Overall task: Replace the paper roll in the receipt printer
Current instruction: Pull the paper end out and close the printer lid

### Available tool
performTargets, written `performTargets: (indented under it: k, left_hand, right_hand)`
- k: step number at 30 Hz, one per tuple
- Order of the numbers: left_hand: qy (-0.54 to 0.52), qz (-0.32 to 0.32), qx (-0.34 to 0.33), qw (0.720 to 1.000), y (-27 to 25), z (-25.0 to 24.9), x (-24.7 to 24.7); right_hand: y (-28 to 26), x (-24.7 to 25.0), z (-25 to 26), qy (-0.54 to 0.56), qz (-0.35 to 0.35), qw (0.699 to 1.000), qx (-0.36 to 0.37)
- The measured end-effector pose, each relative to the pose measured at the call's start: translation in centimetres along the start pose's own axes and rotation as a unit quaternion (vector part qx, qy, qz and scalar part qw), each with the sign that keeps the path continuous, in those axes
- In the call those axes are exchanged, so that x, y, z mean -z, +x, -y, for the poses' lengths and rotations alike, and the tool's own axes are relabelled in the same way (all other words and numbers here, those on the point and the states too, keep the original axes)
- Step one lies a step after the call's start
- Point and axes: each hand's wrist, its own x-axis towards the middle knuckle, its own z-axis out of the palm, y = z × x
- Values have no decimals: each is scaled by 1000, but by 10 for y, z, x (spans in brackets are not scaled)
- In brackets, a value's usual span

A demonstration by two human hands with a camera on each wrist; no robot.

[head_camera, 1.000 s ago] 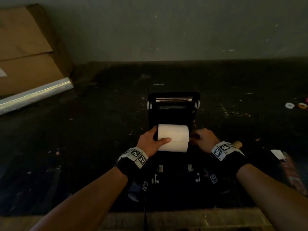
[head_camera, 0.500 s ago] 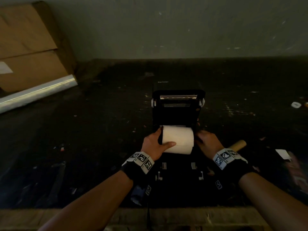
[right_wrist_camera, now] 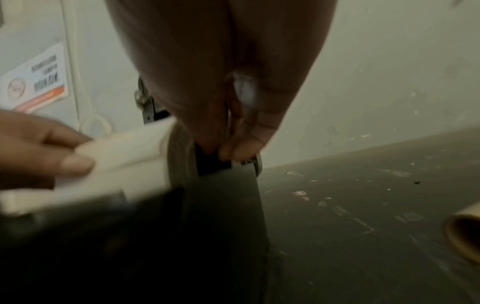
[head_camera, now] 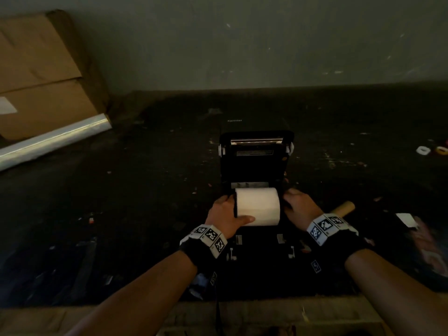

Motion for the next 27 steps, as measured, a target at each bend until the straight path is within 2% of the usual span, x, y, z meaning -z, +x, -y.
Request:
performTargets:
  k: [3, 4, 6, 8, 12, 16, 22, 27]
  left_hand:
    - [34, 0, 5, 999, 0, -2, 2]
    - [37, 0, 7, 999, -1, -3, 3]
    - [37, -3, 5, 999, -2, -4, 6]
    - [23, -16, -1, 1000, -5, -6, 11]
    - [-33, -38, 30, 998, -8, -5, 19]
    - [-24, 3, 56, 998, -11, 1, 14]
    - [-33, 42, 55, 997, -16, 7, 10]
    - [-37, 56, 41, 997, -17, 7, 7]
  right_hand:
    - [-4, 4, 0, 49, -77, 995, -29]
    - [-6, 7, 0, 72, -80, 993, -47]
    - [-12, 10, 0, 112, -13, 991, -70]
    - [-18, 7, 3, 95, 40, 993, -53]
    - [-18, -1, 4, 79, 40, 995, -48]
    - [-21, -2, 0, 122, 44, 990, -49]
    - [-28, -6, -3, 125, 57, 990, -31]
    - [-29, -16, -8, 82, 70, 994, -13]
